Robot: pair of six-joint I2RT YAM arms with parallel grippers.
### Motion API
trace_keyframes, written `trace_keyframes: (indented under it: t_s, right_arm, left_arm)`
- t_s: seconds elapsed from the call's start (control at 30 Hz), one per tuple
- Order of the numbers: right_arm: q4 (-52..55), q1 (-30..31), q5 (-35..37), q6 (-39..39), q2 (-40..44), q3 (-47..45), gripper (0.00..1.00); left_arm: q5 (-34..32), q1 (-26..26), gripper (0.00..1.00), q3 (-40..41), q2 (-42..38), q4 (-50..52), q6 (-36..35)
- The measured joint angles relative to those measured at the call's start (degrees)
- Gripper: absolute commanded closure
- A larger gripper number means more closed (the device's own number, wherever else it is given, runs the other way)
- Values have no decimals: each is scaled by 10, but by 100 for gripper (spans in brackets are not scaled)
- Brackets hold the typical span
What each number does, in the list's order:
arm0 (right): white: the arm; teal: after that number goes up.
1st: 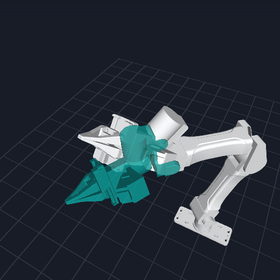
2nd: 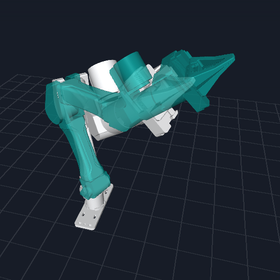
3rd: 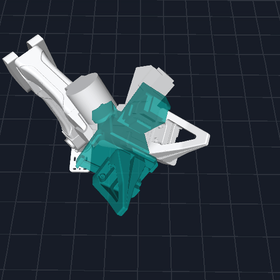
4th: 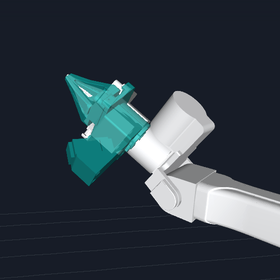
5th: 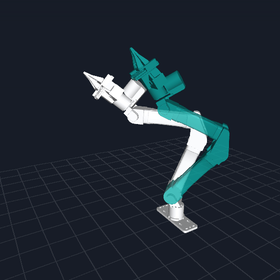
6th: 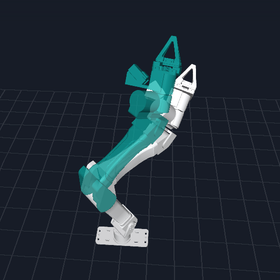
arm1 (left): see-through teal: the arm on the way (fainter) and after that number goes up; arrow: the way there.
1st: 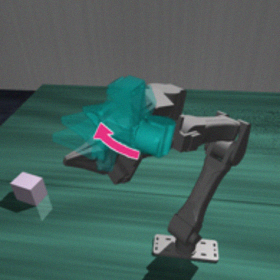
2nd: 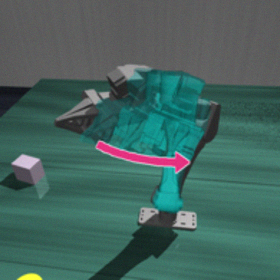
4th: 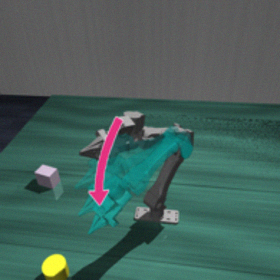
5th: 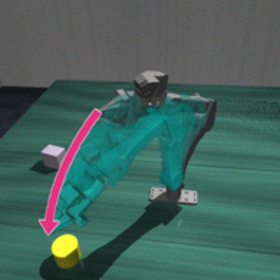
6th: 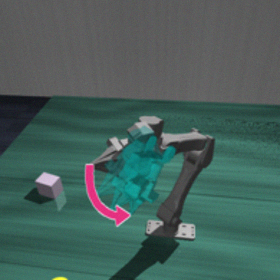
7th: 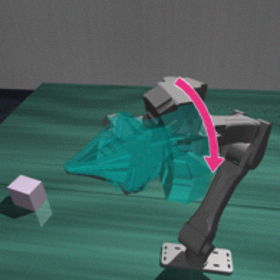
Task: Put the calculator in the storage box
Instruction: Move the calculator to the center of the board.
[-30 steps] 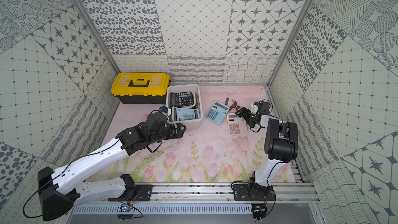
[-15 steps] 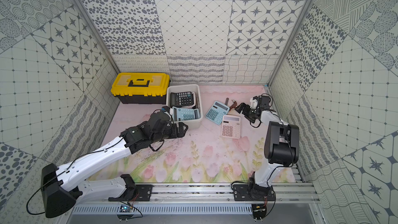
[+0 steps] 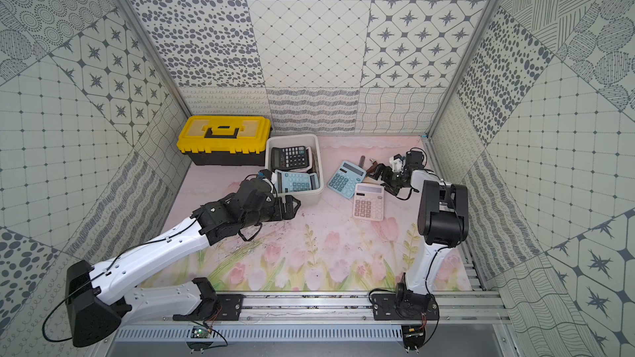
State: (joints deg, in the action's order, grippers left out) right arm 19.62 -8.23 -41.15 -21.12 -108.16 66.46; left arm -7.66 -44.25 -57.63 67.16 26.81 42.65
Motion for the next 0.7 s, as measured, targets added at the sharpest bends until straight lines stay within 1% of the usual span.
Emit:
trace_keyframes:
  t_s: [0.27,0.37,0.6,0.7]
  right_arm:
    - [12,23,-4,1,88,-119,3]
    - [13,49,-4,1,129,-157,3]
    - [12,145,2,-17,232,-257,3]
    - [19,164,7,-26,271,-285,3]
  left_arm:
    - [6,0,0,2,5,0,7]
    - [11,0,0,5,6,0,10]
    - [16,0,0,21,2,-2,18]
    - [16,0,0,29,0,-2,23]
